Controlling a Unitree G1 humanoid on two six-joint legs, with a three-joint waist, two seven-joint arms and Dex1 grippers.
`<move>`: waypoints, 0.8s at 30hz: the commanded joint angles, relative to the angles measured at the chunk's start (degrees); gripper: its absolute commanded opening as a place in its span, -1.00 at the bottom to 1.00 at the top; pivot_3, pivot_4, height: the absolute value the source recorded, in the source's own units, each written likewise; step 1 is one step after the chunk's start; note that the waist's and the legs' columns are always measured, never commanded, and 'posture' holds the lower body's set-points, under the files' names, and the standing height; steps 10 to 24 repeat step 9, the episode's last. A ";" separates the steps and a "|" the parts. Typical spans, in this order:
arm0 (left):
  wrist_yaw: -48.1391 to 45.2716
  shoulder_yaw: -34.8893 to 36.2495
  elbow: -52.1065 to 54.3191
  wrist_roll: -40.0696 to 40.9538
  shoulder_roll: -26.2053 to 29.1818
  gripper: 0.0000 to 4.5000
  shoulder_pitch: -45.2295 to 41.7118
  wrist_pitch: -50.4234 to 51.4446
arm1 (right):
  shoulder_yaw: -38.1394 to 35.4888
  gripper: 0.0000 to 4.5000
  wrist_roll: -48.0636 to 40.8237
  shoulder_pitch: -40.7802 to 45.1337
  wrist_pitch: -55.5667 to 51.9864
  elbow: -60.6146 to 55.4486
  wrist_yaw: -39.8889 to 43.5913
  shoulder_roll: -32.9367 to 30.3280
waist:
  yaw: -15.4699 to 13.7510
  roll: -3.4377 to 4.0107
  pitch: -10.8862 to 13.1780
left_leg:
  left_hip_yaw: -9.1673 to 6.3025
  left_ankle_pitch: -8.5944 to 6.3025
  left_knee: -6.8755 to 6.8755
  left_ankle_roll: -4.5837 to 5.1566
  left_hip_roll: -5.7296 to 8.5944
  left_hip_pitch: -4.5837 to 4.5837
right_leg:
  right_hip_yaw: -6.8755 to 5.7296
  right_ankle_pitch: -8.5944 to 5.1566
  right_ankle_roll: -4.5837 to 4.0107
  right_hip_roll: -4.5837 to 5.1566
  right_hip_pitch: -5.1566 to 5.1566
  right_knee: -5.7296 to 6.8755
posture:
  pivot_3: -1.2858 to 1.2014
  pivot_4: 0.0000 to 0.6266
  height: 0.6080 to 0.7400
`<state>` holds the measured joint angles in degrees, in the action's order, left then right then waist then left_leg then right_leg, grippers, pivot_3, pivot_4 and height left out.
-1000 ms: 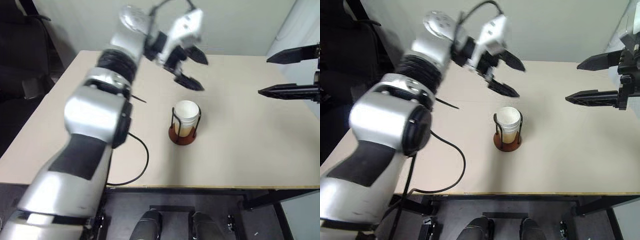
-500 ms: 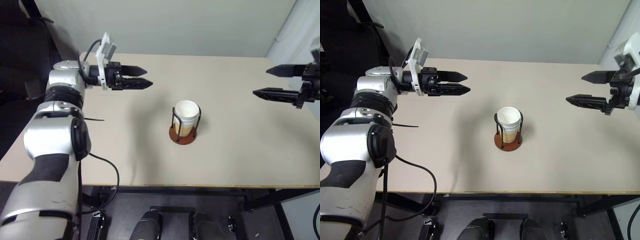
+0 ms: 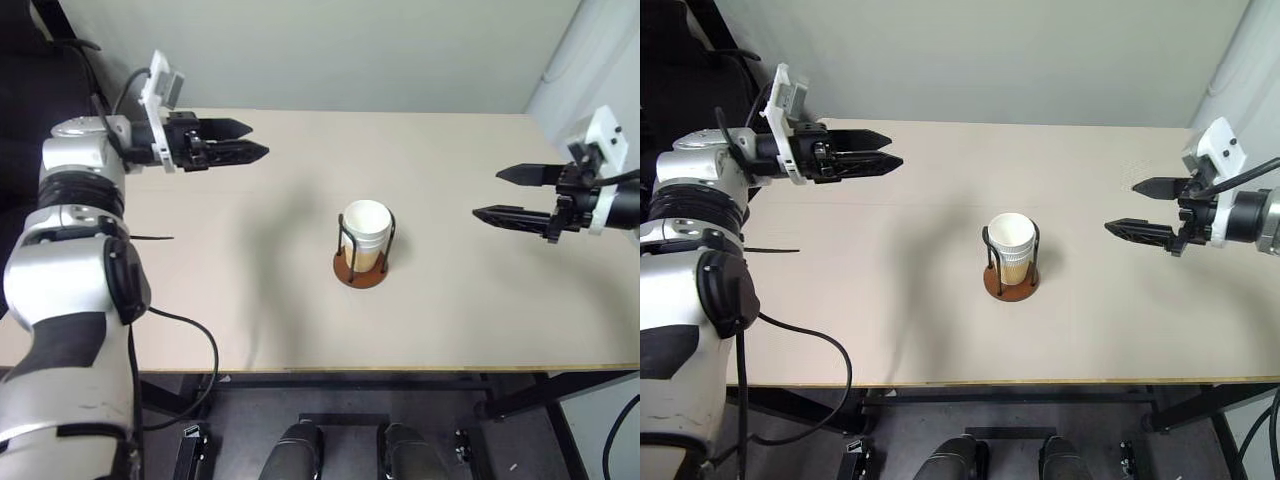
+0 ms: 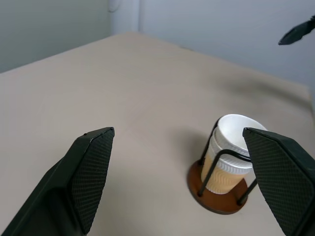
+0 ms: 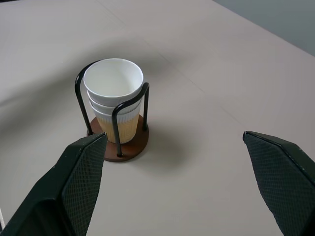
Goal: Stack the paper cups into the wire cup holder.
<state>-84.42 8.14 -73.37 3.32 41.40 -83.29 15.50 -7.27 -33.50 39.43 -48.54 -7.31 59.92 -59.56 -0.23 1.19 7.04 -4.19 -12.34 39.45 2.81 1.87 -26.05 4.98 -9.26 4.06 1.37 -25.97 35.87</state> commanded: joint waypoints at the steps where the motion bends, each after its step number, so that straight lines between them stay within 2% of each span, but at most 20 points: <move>1: 0.84 0.30 2.38 0.68 1.25 0.99 -0.64 0.09 | -0.36 1.00 -0.27 1.45 0.16 -1.38 0.05 -0.24 | -0.08 -0.01 -0.01 | 0.05 0.03 -0.11 -0.03 0.01 0.01 | -0.02 0.00 -0.04 0.04 -0.06 -0.02 | 0.03 -0.52 1.00; 2: 1.15 0.41 2.41 0.77 1.54 0.99 -0.40 0.29 | -0.15 1.00 -0.19 1.51 0.17 -1.37 -0.07 0.10 | -0.07 -0.03 -0.01 | -0.06 0.07 -0.14 -0.08 -0.03 -0.03 | 0.13 0.01 -0.04 0.21 -0.06 -0.06 | 0.03 -0.52 1.00; 3: 1.25 0.39 2.64 0.86 1.62 0.99 0.01 0.64 | -0.29 1.00 -0.24 1.12 0.26 -1.50 -0.09 0.22 | -0.09 -0.05 -0.03 | 0.03 0.12 -0.30 -0.12 0.06 0.01 | -0.13 -0.04 -0.10 -0.06 -0.11 -0.02 | 0.03 -0.52 1.00; 5: 0.49 0.03 2.99 0.74 1.86 0.99 1.04 0.65 | -0.81 1.00 -0.85 0.19 -0.33 -2.95 -0.77 0.54 | -0.11 -0.04 -0.03 | -0.12 0.13 -0.35 -0.15 -0.04 -0.04 | 0.07 -0.06 -0.16 0.24 -0.11 -0.08 | 0.03 -0.52 1.00; 6: 0.76 -0.04 3.09 0.65 1.87 0.99 1.33 0.35 | -1.22 1.00 -1.21 -0.15 -0.74 -3.63 -1.13 0.63 | -0.15 -0.03 -0.02 | 0.00 0.14 -0.48 -0.18 0.04 0.01 | -0.15 -0.11 -0.22 -0.03 -0.17 -0.02 | 0.03 -0.52 1.00; 8: 1.57 0.11 2.90 0.70 1.79 0.99 1.44 0.13 | -2.20 1.00 -1.66 -0.72 -1.33 -4.57 -2.16 0.80 | -0.15 -0.02 0.00 | -0.13 0.14 -0.45 -0.22 -0.10 -0.08 | 0.00 -0.16 -0.27 0.22 -0.19 -0.03 | 0.03 -0.52 1.00; 9: 2.16 0.28 2.80 0.84 1.54 0.99 1.39 0.14 | -2.82 1.00 -1.86 -1.34 -1.50 -5.04 -2.62 0.79 | -0.15 -0.02 0.00 | -0.02 0.16 -0.54 -0.24 -0.05 -0.06 | -0.15 -0.19 -0.32 0.04 -0.25 0.01 | 0.03 -0.52 1.00; 24: 2.16 0.28 2.80 0.84 1.54 0.99 1.39 0.14 | -2.82 1.00 -1.86 -1.34 -1.50 -5.04 -2.62 0.79 | -0.15 -0.02 0.00 | -0.02 0.16 -0.54 -0.24 -0.05 -0.06 | -0.15 -0.19 -0.32 0.04 -0.25 0.01 | 0.03 -0.52 1.00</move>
